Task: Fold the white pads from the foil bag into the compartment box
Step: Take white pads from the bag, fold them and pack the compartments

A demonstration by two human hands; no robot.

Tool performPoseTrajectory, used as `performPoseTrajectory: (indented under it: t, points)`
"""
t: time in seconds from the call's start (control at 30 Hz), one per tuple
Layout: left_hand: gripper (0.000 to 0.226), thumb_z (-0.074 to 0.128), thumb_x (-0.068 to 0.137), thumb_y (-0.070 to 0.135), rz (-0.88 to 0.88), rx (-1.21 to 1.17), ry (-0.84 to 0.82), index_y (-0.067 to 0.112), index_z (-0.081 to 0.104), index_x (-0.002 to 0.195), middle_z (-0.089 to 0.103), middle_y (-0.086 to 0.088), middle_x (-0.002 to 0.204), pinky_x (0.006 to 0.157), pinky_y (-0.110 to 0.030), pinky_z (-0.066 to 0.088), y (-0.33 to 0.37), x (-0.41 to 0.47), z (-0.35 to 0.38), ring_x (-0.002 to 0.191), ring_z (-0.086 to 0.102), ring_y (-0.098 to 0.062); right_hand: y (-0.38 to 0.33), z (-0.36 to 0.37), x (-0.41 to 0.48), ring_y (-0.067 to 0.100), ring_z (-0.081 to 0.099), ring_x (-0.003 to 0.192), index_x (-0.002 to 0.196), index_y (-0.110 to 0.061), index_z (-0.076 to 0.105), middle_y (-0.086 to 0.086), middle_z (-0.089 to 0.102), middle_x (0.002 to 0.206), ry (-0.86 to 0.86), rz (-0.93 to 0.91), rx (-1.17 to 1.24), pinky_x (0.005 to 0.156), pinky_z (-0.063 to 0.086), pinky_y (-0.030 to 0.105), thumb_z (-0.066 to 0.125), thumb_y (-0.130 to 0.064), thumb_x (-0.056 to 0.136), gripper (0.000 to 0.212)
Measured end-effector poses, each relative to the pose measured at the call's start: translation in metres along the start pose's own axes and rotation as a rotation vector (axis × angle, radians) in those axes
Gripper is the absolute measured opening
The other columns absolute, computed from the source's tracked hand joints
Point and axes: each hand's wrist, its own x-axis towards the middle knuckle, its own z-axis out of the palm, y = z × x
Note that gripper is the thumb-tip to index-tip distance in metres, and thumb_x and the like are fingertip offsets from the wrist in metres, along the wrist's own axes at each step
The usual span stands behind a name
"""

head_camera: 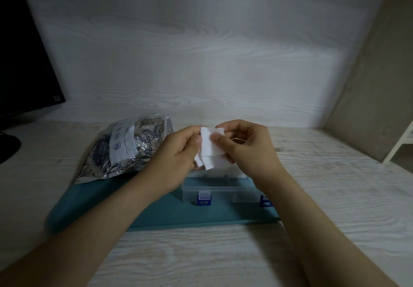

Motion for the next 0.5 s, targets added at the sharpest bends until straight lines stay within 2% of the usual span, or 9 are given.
performPoseTrajectory:
  t: [0.13, 0.2, 0.3, 0.4, 0.5]
  points:
    - [0.031, 0.059, 0.105, -0.001, 0.057, 0.059, -0.05, 0.012, 0.068, 0.131, 0.08, 0.001, 0.115, 0.078, -0.023, 0.06, 0.0002, -0.001, -0.0017, 0.101, 0.078, -0.016, 0.0021, -0.0017, 0.0007, 0.018, 0.071, 0.077, 0.116, -0.027, 0.074, -0.001, 0.071, 0.093, 0.016, -0.042, -0.134, 0.06, 0.057, 0.024, 0.08, -0.021, 0.092, 0.024]
    - [0.031, 0.061, 0.104, -0.001, 0.062, 0.083, -0.053, 0.014, 0.067, 0.13, 0.08, 0.002, 0.113, 0.083, -0.027, 0.061, -0.0007, -0.0013, -0.0015, 0.101, 0.078, -0.017, 0.0035, -0.0005, 0.001, 0.013, 0.067, 0.078, 0.121, -0.034, 0.073, -0.005, 0.068, 0.101, -0.01, -0.089, -0.266, 0.065, 0.061, 0.027, 0.078, -0.029, 0.094, 0.028]
    - [0.036, 0.07, 0.099, 0.002, 0.046, 0.106, -0.027, 0.018, 0.058, 0.129, 0.081, 0.0, 0.106, 0.086, -0.04, 0.064, -0.0023, -0.0008, -0.0021, 0.096, 0.079, -0.021, 0.0045, 0.0007, 0.0012, 0.006, 0.066, 0.077, 0.11, -0.028, 0.078, -0.01, 0.075, 0.099, -0.031, -0.15, -0.315, 0.065, 0.056, 0.023, 0.076, -0.025, 0.095, 0.015]
    - [0.05, 0.081, 0.089, 0.0, 0.03, 0.162, -0.026, 0.023, 0.054, 0.125, 0.081, 0.0, 0.102, 0.085, -0.046, 0.065, -0.0047, 0.0011, -0.0024, 0.092, 0.079, -0.024, 0.006, -0.001, 0.0027, 0.011, 0.071, 0.083, 0.098, -0.027, 0.079, -0.012, 0.077, 0.093, 0.026, -0.158, -0.322, 0.072, 0.063, 0.035, 0.076, -0.022, 0.094, 0.007]
    - [0.053, 0.079, 0.088, -0.005, 0.025, 0.158, 0.036, 0.027, 0.056, 0.124, 0.081, 0.0, 0.102, 0.081, -0.047, 0.065, -0.0097, 0.0026, -0.0014, 0.089, 0.079, -0.026, 0.0017, -0.0043, 0.0038, 0.013, 0.071, 0.076, 0.099, -0.015, 0.079, -0.002, 0.078, 0.089, 0.116, -0.097, -0.096, 0.071, 0.061, 0.032, 0.075, -0.012, 0.095, 0.006]
